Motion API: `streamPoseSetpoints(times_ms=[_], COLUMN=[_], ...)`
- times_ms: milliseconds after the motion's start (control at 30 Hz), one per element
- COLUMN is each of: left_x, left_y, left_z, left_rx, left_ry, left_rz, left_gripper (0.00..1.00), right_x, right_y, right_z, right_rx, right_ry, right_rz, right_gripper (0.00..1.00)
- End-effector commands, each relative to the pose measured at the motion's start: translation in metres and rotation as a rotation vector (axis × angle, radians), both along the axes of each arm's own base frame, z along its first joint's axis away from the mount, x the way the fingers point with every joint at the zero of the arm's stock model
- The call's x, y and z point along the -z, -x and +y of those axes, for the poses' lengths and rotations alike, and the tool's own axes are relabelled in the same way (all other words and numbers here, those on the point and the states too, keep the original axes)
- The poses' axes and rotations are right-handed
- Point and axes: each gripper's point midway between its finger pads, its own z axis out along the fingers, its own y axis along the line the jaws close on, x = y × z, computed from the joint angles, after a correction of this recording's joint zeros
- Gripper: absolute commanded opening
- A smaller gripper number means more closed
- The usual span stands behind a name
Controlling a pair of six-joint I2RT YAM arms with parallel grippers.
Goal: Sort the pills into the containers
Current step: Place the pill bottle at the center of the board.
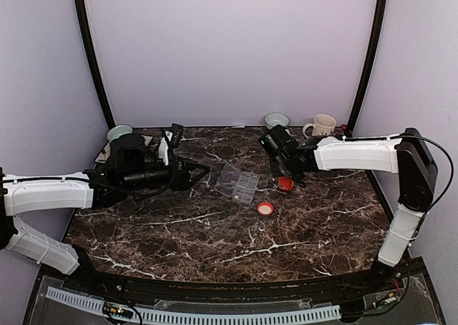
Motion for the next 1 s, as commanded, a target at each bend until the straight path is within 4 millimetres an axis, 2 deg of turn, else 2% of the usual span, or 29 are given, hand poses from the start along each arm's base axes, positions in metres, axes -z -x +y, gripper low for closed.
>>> streamPoseSetpoints(times_ms=[0, 233, 567, 767, 833, 967], left_x=[-0.008, -0.011, -0.014, -0.016, -0.017, -0.017], left_y=[0.001, -0.002, -0.006, -0.007, -0.007, -0.007], left_z=[0.003, -0.002, -0.004, -0.004, -0.004, -0.004], left_rx=[-0.003, 0.009, 0.005, 0.0, 0.0, -0.002], left_ry=[0.009, -0.008, -0.016, -0.016, -0.014, -0.012], left_rz=[-0.035, -0.043, -0.052, -0.053, -0.054, -0.052], left_gripper=[0.62, 0.62, 0.62, 0.62, 0.62, 0.62], right_x=[0.001, 0.012, 0.021, 0.02, 0.028, 0.029], right_y=[-0.007, -0.002, 0.003, 0.004, 0.009, 0.011], right_z=[-0.002, -0.006, -0.009, -0.008, -0.012, -0.014], right_rx=[0.037, 0.057, 0.066, 0.065, 0.067, 0.067], right_ry=[-0.023, -0.043, -0.071, -0.084, -0.074, -0.08], right_rz=[-0.048, -0.042, -0.04, -0.039, -0.021, -0.016], right_gripper=[0.0, 0.0, 0.07, 0.18, 0.22, 0.27])
